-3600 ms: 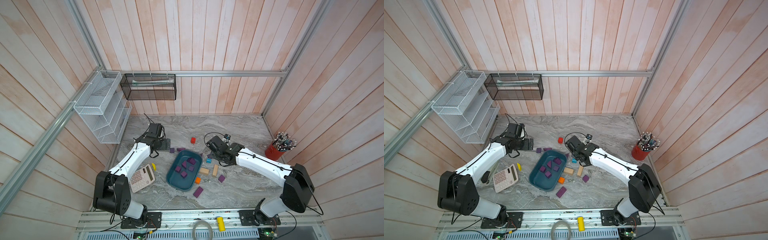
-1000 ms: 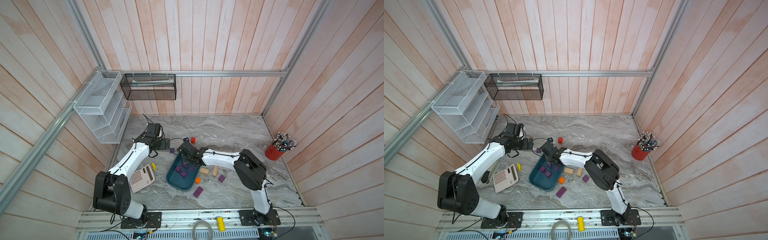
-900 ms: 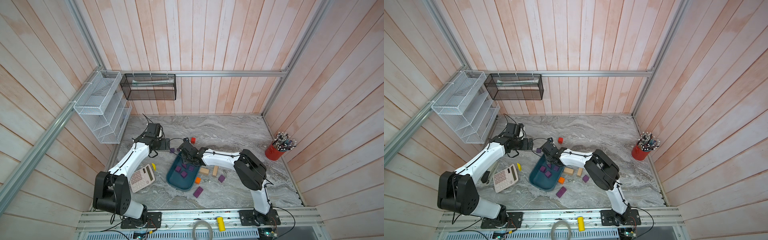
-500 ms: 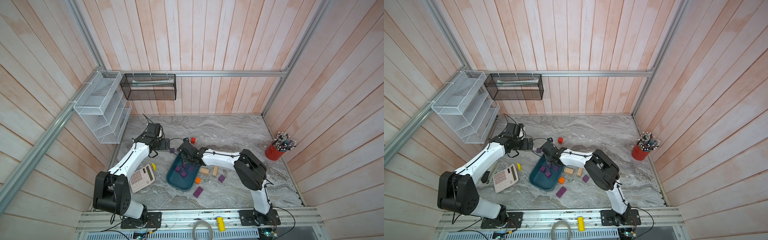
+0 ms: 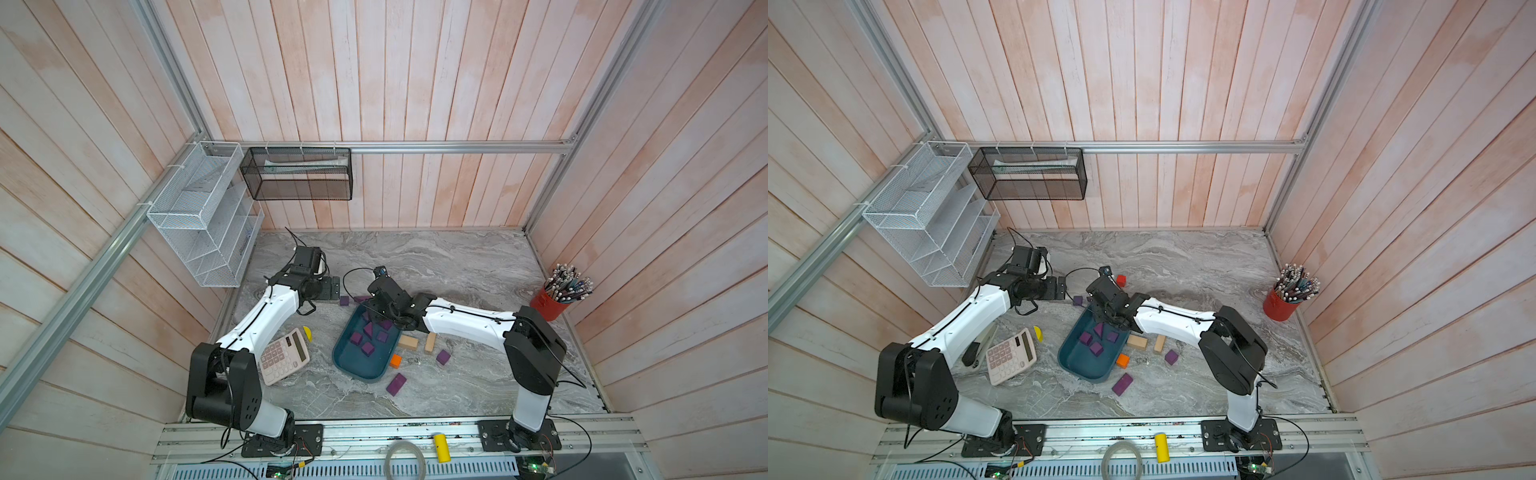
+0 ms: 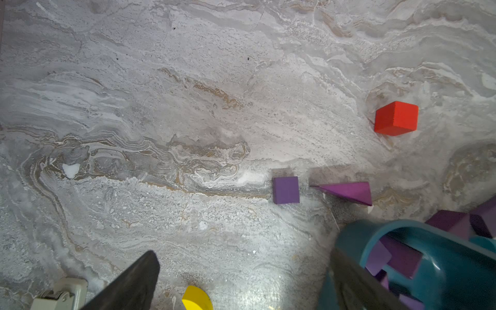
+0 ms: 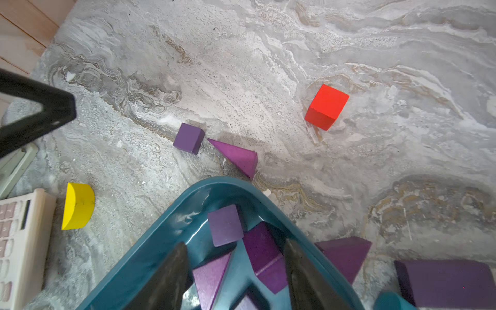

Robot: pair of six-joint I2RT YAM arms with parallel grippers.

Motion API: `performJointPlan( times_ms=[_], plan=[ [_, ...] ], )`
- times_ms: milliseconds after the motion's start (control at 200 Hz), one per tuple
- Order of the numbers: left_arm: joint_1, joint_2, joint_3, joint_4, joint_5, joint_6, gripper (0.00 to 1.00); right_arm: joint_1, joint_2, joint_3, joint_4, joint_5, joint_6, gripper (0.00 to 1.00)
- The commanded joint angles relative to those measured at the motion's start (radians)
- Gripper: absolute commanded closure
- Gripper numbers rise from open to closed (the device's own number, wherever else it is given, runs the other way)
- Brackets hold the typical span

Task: Pick purple bricks into the storage bin
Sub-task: Place the building block in the storage box, then pick up the building block from the center of the board.

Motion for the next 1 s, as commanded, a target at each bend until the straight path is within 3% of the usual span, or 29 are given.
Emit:
performJointPlan(
  times_ms=[0, 435, 665, 995],
  plan=[
    [0.003, -0.005, 0.021, -0.014, 0.006, -0.007, 0.0, 0.003, -0.067, -0.056, 0.015, 0.023, -0.002, 0.39],
    [-0.008, 0.049, 0.029, -0.012, 0.016, -0.035, 0.01, -0.005, -0.411, -0.374, 0.061, 0.257, 0.016, 0.4],
    [-0.066, 0.145, 0.073, -0.043, -0.01, -0.055, 0.03, -0.064, -0.484, -0.433, -0.037, 0.252, 0.069, 0.4],
    [-0.094, 0.285, 0.179, -0.147, -0.032, -0.109, 0.09, -0.109, -0.591, -0.575, 0.041, 0.189, 0.047, 0.41]
  ],
)
